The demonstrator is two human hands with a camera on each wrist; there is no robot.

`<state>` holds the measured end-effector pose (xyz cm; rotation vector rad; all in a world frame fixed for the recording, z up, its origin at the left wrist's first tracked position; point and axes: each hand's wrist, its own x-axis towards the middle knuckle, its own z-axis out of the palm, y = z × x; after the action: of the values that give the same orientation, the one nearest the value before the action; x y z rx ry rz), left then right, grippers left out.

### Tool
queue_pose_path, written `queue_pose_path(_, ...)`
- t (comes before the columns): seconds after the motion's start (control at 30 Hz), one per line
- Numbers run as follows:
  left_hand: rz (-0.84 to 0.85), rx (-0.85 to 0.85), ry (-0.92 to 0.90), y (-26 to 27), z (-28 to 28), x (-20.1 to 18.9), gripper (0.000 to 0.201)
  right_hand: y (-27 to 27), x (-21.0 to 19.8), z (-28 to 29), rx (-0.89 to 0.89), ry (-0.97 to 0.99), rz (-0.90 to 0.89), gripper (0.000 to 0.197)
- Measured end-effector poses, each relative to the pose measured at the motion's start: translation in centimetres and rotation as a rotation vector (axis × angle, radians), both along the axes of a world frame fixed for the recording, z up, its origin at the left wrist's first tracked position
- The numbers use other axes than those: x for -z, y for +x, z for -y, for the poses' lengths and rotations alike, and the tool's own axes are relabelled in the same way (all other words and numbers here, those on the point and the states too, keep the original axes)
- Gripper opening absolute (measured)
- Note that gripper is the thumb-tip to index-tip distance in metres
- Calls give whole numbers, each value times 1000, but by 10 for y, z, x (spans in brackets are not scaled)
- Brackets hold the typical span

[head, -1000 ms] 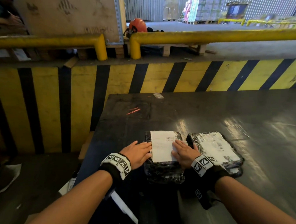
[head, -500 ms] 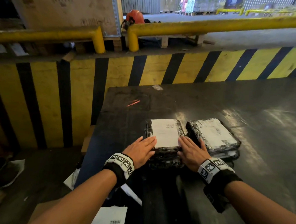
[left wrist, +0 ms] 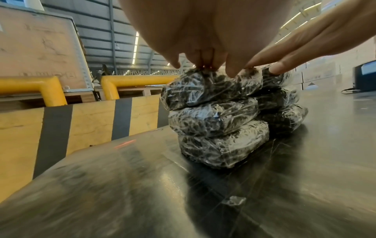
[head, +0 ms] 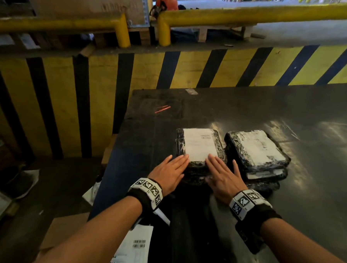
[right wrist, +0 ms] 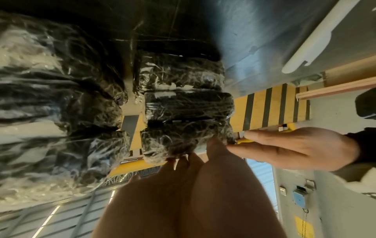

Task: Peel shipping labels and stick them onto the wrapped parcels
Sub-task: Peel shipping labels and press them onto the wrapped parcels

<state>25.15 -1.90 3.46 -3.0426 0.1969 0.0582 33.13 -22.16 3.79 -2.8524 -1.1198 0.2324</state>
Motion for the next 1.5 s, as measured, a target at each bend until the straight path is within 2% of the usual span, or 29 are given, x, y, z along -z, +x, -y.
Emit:
queue_pose_path(0.13,-27,22,-24,-4,-8,-4,53,1,-6,7,24,37,-43,63)
queue_pose_path(0.23,-12,1,-177,-4,-12,-15,52,12,-12,4,74,197,-104,62)
queue_pose_path(0.33,80,-164,-482,8,-11,-23,55,29,-24,-8,156,414,-172,61)
queue_pose_path(0.43,34,-359,-622,34,-8,-27,60,49,-33,-20,250,378,-274,60)
queue_pose_path(0.53,-19,-478,-670,53,-4,-25,59,57,-30,-28,273,327,-347,58)
queue_pose_path(0.7,-17,-597,-703,70,7,-22,59,64,-19,-33,350,428,-386,58)
queue_pose_path(0.9,34,-617,-746,76,7,-15,56,65,-17,-34,400,511,-435,59)
queue_pose_path(1.07,77,-602,-805,73,4,-18,42,59,-25,-33,412,541,-401,56)
queue_pose_path(1.3,97,-573,-856,63,-1,-24,43,45,-39,-32,446,580,-381,54)
queue_pose_path(1.5,164,-567,-877,67,-5,-42,30,43,-70,-38,461,555,-338,49)
